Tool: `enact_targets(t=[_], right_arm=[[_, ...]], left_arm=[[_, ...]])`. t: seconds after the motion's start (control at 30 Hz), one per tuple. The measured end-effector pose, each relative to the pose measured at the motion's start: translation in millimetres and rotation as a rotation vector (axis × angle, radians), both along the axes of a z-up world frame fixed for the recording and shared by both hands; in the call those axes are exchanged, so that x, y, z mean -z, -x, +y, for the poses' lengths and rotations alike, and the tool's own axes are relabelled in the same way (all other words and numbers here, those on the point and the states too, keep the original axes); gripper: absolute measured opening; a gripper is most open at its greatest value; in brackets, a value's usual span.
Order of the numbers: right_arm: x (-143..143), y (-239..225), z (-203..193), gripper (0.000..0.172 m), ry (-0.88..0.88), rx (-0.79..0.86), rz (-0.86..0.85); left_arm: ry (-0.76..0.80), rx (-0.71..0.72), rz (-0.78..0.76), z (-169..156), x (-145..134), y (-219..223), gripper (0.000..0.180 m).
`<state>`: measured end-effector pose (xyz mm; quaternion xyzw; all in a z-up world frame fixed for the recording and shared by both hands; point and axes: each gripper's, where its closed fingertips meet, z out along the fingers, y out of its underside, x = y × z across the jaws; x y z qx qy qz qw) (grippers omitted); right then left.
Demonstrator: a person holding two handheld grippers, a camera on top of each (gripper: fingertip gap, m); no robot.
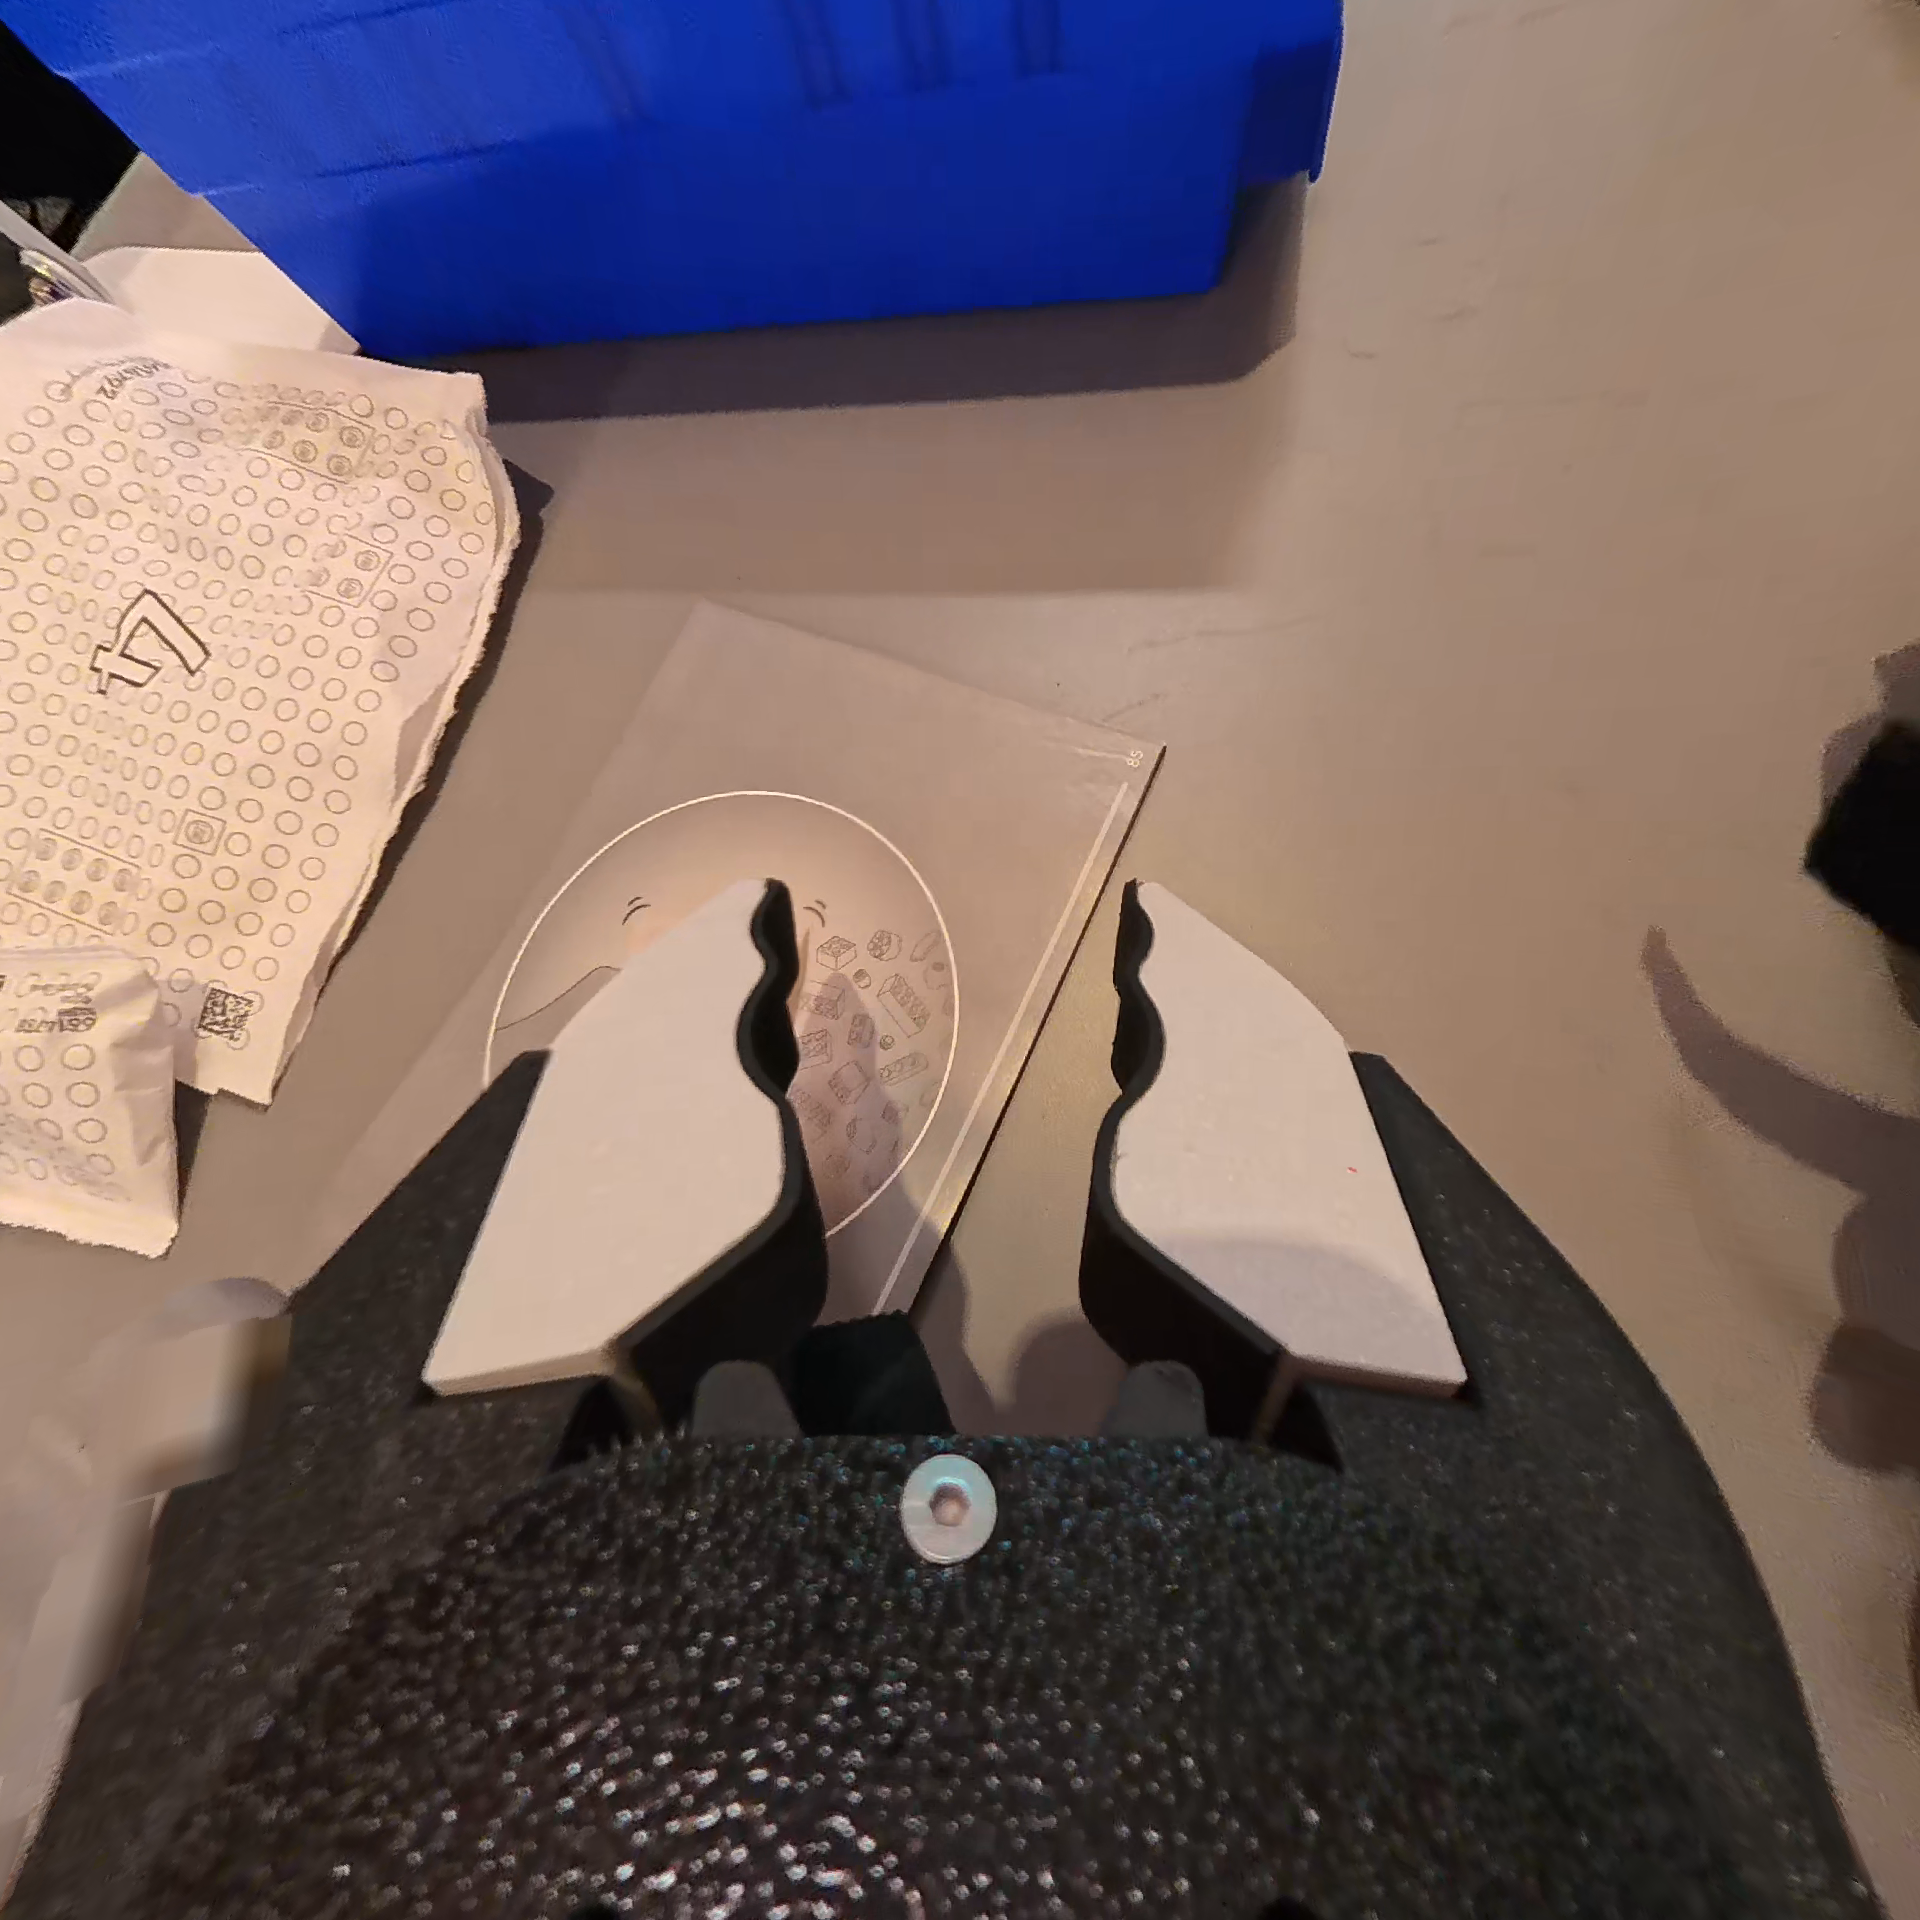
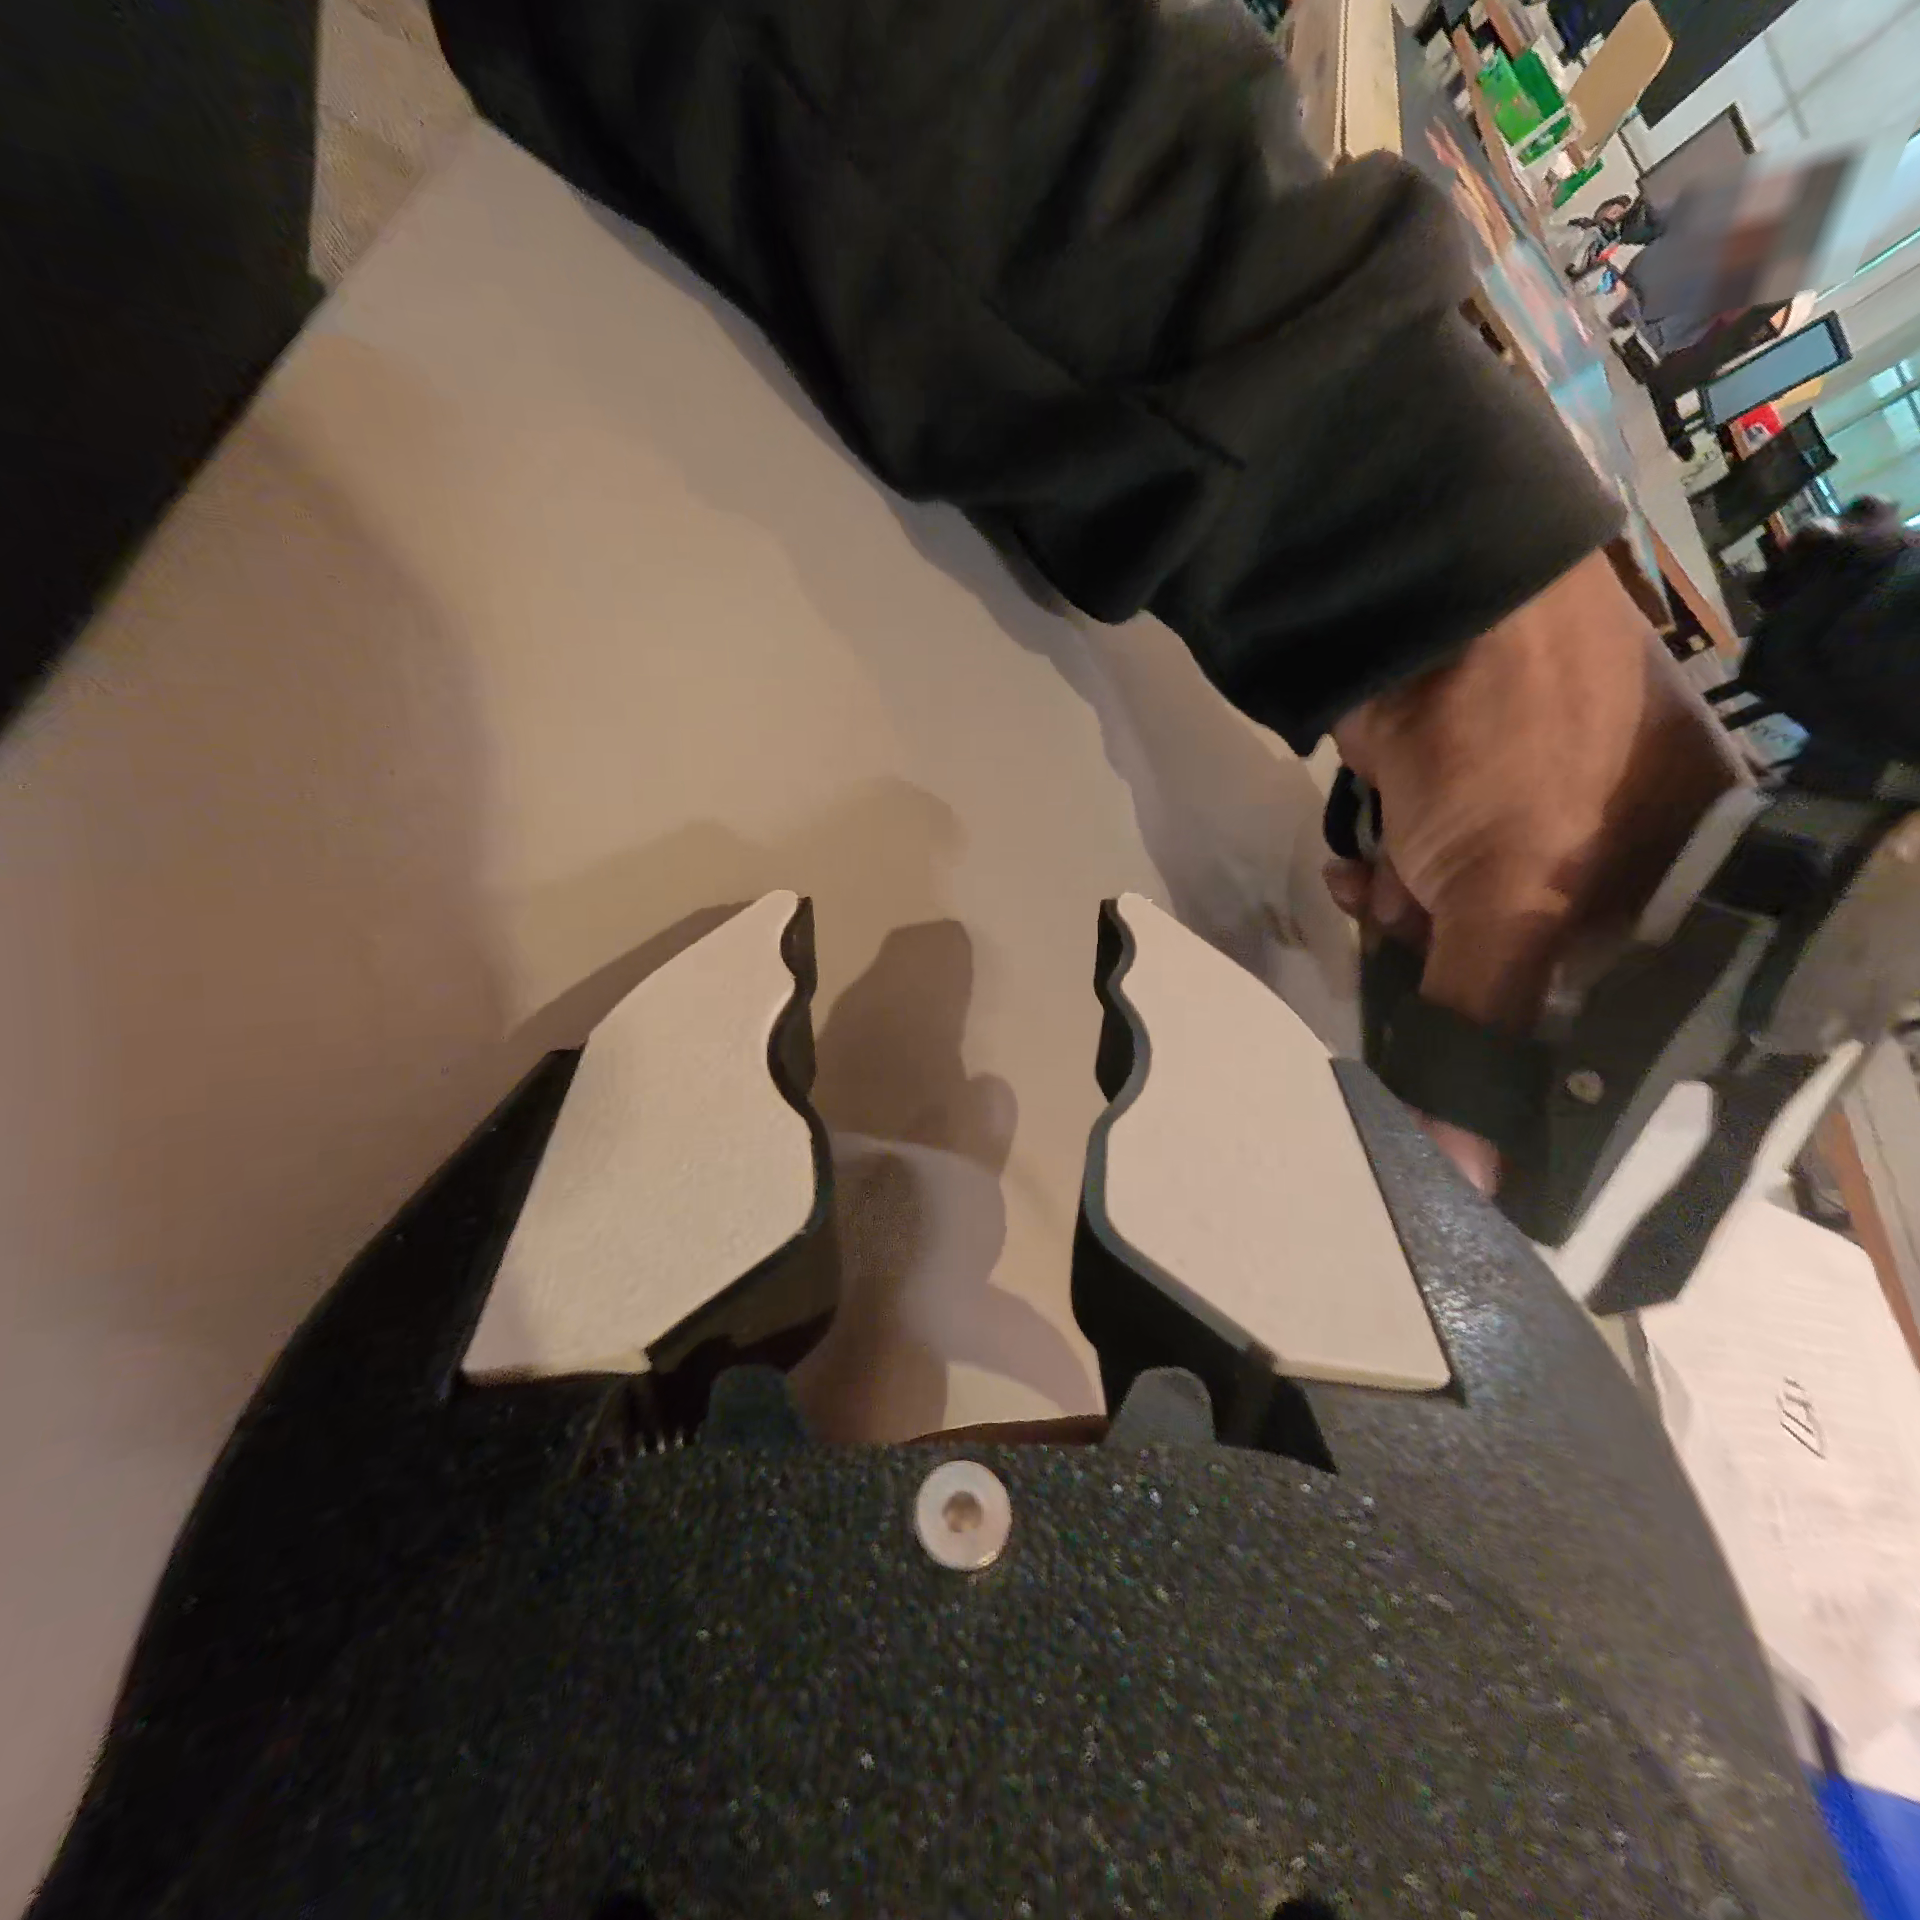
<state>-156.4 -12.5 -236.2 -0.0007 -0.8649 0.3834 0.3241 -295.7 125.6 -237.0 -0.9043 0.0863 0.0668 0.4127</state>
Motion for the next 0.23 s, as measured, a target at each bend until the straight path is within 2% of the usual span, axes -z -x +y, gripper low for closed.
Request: enact_targets(t=[0.1, 0.23], right_arm=[[0.3, 8.0, 25.3, 0.051, -0.012, 0.043, 0.012], [0.8, 26.6, 61.7, 0.052, 0.065, 0.163, -0.082]], left_arm=[[0.013, 0.010, -0.050, 1.2, 6.6, -3.4, 0.057], [0.039, 0.008, -0.058, 8.8, 16.2, -3.3, 0.056]])
